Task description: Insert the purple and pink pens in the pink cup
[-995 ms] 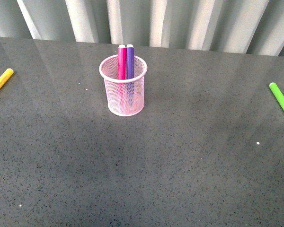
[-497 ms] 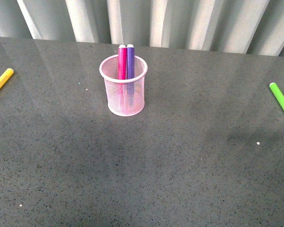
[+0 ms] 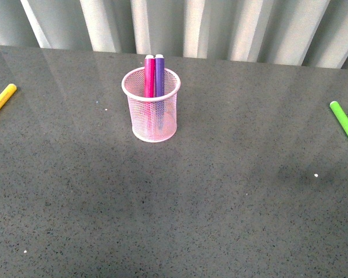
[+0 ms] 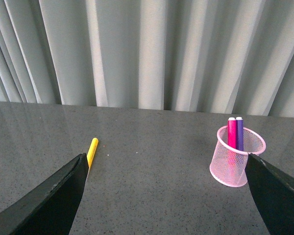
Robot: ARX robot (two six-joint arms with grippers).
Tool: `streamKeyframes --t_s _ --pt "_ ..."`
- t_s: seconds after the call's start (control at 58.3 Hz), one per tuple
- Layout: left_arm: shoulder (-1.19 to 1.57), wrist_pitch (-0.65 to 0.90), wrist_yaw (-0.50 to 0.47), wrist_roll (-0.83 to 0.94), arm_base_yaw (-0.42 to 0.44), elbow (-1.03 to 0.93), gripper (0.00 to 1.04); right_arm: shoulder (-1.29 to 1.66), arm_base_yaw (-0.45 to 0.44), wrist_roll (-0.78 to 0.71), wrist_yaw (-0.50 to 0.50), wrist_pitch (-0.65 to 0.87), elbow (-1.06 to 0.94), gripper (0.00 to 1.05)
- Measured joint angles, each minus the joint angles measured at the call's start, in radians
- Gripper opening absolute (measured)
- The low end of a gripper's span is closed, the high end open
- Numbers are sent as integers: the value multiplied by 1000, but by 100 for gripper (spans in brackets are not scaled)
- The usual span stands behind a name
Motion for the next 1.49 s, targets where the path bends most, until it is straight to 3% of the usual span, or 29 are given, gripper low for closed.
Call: streamKeyframes --t_s 0.412,0.532,0.841,1.064,1.235,1.372,1.492 --pt "0 0 0 0 0 0 98 -135 0 0 0 -135 0 3" --pt "0 0 0 0 0 0 98 -274 0 1 1 -304 0 3" --pt "0 0 0 0 0 0 98 -305 0 0 1 -312 0 3" --pt "0 0 0 0 0 0 98 -305 0 0 0 -312 0 40" --pt "0 0 0 0 0 0 98 -305 0 0 1 -312 0 77" --pt "0 0 0 0 0 0 98 -305 0 1 0 -312 0 99" --pt "0 0 0 0 0 0 98 -305 0 1 1 -312 0 98"
